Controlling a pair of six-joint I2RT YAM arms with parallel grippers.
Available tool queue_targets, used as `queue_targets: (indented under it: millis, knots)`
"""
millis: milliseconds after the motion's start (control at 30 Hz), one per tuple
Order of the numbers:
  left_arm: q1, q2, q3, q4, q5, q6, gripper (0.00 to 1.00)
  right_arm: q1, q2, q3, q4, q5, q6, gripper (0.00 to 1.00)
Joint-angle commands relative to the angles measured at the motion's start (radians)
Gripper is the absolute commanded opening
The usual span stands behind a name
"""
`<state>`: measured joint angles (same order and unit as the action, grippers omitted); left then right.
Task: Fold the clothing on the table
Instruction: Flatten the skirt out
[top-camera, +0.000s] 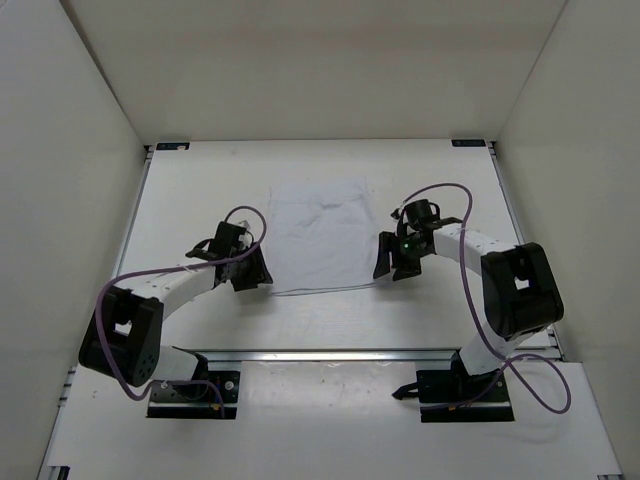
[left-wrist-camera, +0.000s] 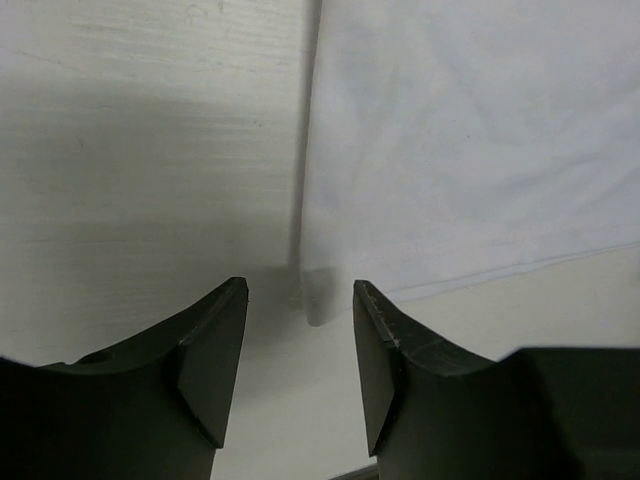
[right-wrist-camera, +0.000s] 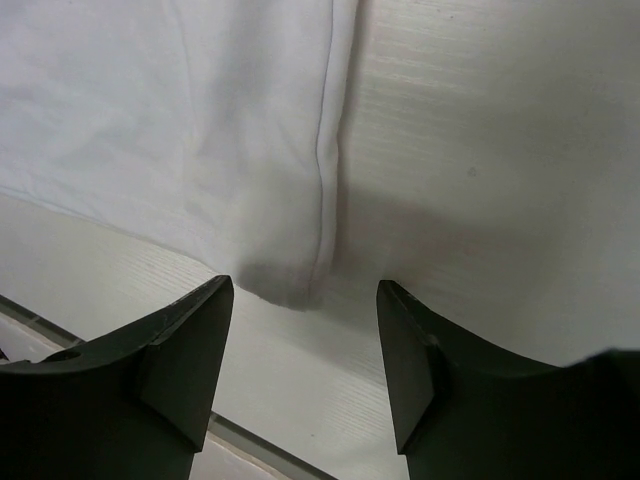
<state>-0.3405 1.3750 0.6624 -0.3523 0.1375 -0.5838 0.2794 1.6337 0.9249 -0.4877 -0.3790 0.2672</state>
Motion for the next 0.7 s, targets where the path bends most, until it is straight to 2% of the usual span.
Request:
queue_targets:
  millis: [0, 167, 300, 467, 533, 667]
  knots:
    - [0.001, -0.033, -0.03, 0.049, 0.014, -0.031, 0.58, -0.002, 0.009, -0.012, 0.012, 0.005, 0.026, 0.56]
    - [0.005, -0.037, -0.047, 0.062, 0.03, -0.04, 0.54, 0.012, 0.006, -0.031, 0.041, 0.006, 0.036, 0.52]
    - [-0.015, -0.025, -0.055, 0.079, 0.033, -0.05, 0.52, 0.006, 0.014, -0.038, 0.052, 0.003, 0.049, 0.43]
    - [-0.035, -0.007, -0.06, 0.101, 0.027, -0.059, 0.52, 0.014, 0.025, -0.026, 0.055, 0.02, 0.036, 0.37]
    - [-0.04, -0.001, -0.061, 0.098, 0.031, -0.067, 0.4, 0.009, 0.035, -0.029, 0.06, 0.014, 0.038, 0.34]
    - [-0.045, -0.001, -0.055, 0.092, 0.014, -0.071, 0.25, 0.007, 0.028, -0.025, 0.069, 0.002, 0.038, 0.23]
